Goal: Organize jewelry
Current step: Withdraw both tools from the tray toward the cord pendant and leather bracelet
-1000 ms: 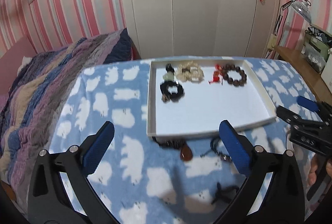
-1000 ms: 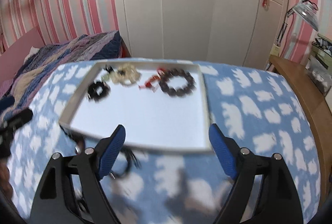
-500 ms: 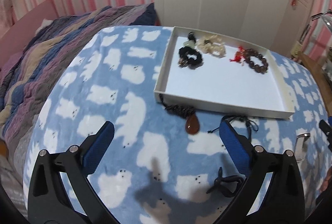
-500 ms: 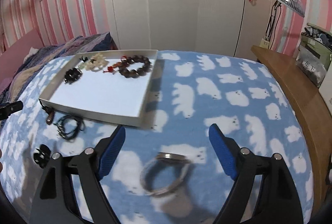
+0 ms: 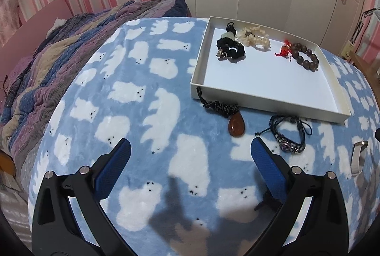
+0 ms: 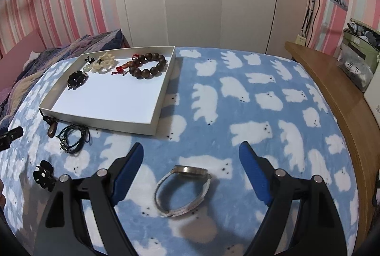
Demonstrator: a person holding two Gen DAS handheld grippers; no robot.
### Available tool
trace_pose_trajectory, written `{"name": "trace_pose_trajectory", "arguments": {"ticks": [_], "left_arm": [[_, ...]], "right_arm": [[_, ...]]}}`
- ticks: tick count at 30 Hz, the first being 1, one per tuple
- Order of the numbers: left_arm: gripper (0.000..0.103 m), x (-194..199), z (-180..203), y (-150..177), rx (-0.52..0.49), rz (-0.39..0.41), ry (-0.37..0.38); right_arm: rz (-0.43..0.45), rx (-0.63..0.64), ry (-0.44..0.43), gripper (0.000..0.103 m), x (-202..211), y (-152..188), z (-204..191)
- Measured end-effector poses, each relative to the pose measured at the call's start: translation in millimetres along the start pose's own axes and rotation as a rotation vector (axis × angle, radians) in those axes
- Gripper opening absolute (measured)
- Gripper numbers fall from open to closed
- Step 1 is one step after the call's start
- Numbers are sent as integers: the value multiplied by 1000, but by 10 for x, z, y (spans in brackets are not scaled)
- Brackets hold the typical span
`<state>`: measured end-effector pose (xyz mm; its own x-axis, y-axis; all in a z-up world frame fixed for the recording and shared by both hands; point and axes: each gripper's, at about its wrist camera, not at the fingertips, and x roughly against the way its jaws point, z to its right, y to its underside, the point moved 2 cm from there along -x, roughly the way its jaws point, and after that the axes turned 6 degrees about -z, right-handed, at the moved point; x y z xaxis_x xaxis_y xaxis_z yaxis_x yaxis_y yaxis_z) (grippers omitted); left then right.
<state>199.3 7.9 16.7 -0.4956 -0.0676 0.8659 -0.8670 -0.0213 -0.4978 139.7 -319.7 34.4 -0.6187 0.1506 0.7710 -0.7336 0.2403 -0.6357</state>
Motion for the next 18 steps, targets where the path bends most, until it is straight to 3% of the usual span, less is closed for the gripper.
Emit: {"name": "trace_pose_trajectory", "arguments": {"ticks": [5, 9, 14, 18], "left_arm": [[100, -65, -66, -42, -40, -3, 17], [100, -180, -97, -138, -67, -46, 69], [100, -272, -71, -182, -115, -45, 65], [100, -434, -124, -212, -88, -73, 93]], "right_arm": [[8, -12, 40, 83, 18, 30, -260], [-16, -39, 22, 83, -6, 49, -563], [-25, -31, 29, 83, -92, 8, -930], [-48, 10, 37, 83, -259, -23, -1165]]}}
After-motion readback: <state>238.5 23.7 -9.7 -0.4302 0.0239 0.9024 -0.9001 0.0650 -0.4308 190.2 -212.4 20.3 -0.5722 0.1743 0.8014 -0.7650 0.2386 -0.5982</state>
